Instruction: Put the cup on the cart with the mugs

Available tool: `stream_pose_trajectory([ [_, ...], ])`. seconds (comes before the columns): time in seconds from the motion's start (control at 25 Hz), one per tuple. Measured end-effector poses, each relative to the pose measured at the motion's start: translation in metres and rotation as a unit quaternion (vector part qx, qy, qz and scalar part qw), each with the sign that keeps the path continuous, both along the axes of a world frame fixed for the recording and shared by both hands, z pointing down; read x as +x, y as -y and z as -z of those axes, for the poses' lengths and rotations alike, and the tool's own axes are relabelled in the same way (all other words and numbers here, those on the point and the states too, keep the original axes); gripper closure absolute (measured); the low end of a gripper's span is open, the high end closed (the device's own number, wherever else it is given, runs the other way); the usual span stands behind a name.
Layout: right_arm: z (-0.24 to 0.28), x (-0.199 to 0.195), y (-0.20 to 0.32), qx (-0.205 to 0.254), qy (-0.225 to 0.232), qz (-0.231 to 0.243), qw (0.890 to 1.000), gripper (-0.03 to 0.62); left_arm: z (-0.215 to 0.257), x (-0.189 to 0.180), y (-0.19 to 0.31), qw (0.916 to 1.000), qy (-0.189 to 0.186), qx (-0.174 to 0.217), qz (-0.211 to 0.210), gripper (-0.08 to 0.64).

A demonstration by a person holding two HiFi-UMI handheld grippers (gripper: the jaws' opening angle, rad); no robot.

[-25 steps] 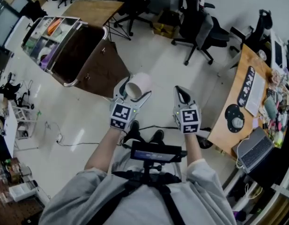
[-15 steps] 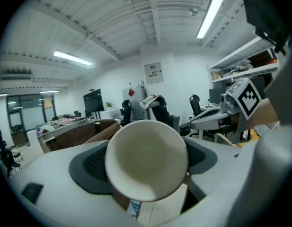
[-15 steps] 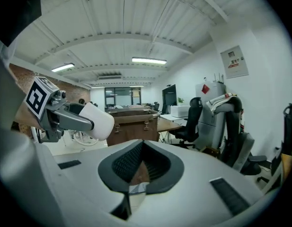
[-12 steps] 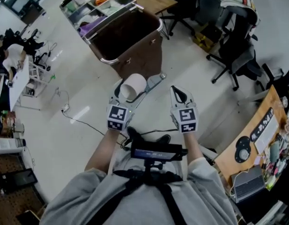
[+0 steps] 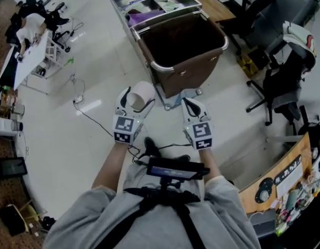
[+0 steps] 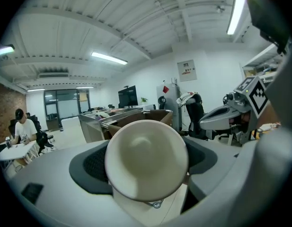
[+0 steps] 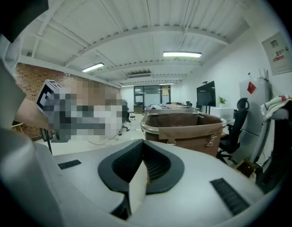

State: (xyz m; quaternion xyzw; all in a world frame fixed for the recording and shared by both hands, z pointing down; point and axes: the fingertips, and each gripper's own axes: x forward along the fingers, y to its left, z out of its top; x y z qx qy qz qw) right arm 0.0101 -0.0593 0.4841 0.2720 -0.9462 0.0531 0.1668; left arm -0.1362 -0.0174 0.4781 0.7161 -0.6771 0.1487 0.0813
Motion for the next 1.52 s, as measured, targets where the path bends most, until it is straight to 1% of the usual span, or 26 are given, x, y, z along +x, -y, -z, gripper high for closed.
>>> stream_pose_trajectory([
  [0.24,-0.007,-0.098,-0.005,-0.003,-0.010,0.061,0.998,0.591,-0.001,-0.094,-0.010,0.9987,-0.004,0.009,0.050,0.115],
  [0.44,-0.008,-0.184,-0.008,0.001,-0.010,0.099,0.995,0.591,-0.002,-0.174,-0.021,0.9963,-0.006,0.014,0.085,0.115],
  [0.52,-0.009,-0.218,-0.009,0.001,-0.009,0.113,0.994,0.591,-0.001,-0.203,-0.026,0.9952,-0.005,0.016,0.096,0.115],
  [0.64,-0.007,-0.262,-0.005,0.005,-0.005,0.122,0.993,0.591,0.005,-0.243,-0.028,0.9945,0.004,0.021,0.102,0.115],
  [0.76,-0.002,-0.298,-0.004,0.007,-0.011,0.142,0.990,0.591,0.012,-0.275,-0.030,0.9923,0.001,0.027,0.121,0.115],
  [0.92,-0.003,-0.339,0.001,0.010,-0.018,0.172,0.985,0.591,0.010,-0.309,-0.025,0.9894,-0.004,0.030,0.142,0.115],
  [1.12,-0.005,-0.387,0.033,0.004,-0.023,0.195,0.980,0.591,0.013,-0.348,0.003,0.9863,-0.010,0.029,0.162,0.115],
  [1.28,-0.014,-0.430,0.064,0.004,-0.027,0.213,0.977,0.591,0.010,-0.385,0.027,0.9837,-0.012,0.028,0.177,0.115],
  [1.4,-0.010,-0.470,0.086,-0.003,-0.011,0.226,0.974,0.591,0.011,-0.419,0.046,0.9812,-0.003,0.023,0.192,0.115],
  [1.52,-0.004,-0.500,0.105,-0.005,-0.002,0.242,0.970,0.591,0.016,-0.446,0.068,0.9789,0.004,0.025,0.203,0.115],
])
